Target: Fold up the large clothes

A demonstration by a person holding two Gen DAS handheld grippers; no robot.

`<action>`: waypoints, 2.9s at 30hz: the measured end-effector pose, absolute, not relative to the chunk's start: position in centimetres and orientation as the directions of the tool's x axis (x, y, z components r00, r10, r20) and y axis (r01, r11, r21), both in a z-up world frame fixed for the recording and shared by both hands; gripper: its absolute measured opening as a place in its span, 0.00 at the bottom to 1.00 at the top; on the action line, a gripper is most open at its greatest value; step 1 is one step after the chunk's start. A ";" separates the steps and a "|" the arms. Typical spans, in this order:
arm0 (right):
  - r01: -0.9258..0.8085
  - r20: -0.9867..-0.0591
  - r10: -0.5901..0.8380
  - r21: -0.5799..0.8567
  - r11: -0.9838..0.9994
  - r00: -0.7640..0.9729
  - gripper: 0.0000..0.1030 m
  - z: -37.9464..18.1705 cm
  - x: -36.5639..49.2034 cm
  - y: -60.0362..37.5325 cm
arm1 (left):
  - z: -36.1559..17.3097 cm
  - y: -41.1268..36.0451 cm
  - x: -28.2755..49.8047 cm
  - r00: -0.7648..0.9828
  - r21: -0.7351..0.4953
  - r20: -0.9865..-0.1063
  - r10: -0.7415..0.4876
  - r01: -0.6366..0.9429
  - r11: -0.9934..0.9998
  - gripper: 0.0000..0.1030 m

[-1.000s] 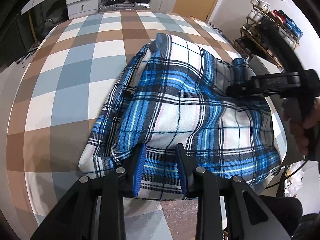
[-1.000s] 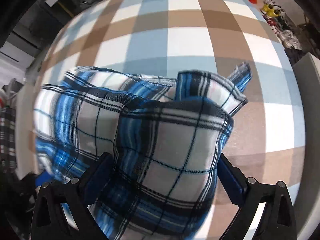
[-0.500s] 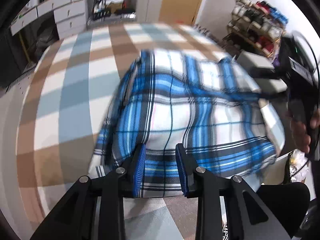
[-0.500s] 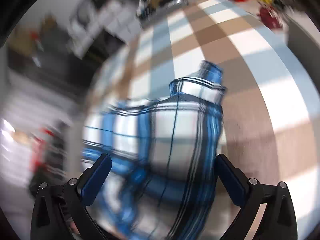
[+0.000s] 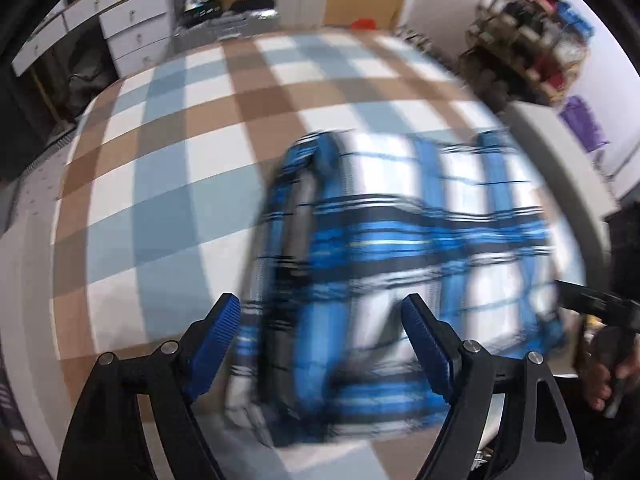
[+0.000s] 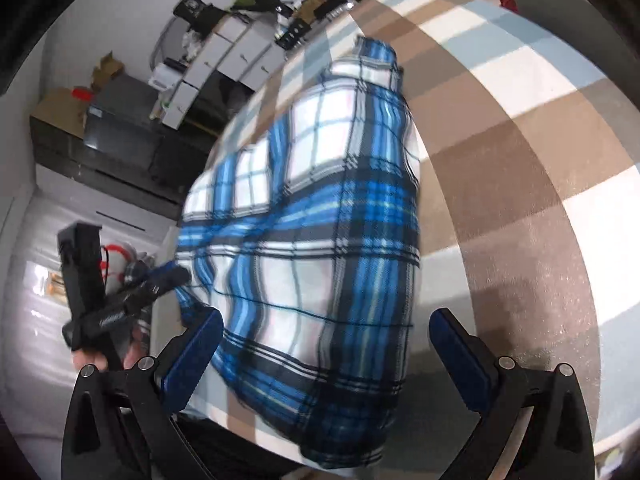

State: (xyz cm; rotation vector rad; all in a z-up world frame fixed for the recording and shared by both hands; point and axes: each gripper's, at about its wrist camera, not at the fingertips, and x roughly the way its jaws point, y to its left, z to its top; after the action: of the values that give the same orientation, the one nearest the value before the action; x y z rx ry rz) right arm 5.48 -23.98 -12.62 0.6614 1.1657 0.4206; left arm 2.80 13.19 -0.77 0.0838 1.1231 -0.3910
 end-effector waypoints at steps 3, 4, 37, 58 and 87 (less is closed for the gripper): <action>0.014 -0.688 0.636 0.683 0.731 0.348 1.00 -12.5 5.5 -24.1 | -2.7 13.8 4.0 0.270 -0.232 -0.909 -0.318 0.306 0.923 0.77; 0.012 -0.687 0.640 0.685 0.729 0.344 1.00 -12.7 5.5 -24.2 | -3.4 14.0 4.2 0.235 -0.274 -0.909 -0.345 0.287 0.918 0.77; -0.153 -0.794 0.595 0.577 0.802 0.125 1.00 -12.8 11.6 -22.0 | -4.0 10.2 -4.7 0.296 -0.268 -0.871 -0.392 0.382 0.884 0.80; -0.050 -0.540 0.838 0.837 0.545 0.077 0.58 -15.2 9.1 -24.1 | -5.3 17.9 -0.6 0.159 -0.703 -0.690 -0.706 0.085 0.706 0.42; -0.107 -0.466 0.882 0.875 0.471 0.071 0.35 -15.8 8.7 -21.5 | -5.2 14.2 1.2 0.089 -0.696 -0.696 -0.712 0.161 0.700 0.29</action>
State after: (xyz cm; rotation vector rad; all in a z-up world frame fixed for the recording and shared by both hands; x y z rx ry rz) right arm 8.75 -21.52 -15.83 0.7817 1.2833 0.8701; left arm 1.24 14.20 -5.24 -0.5124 1.3331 -0.6937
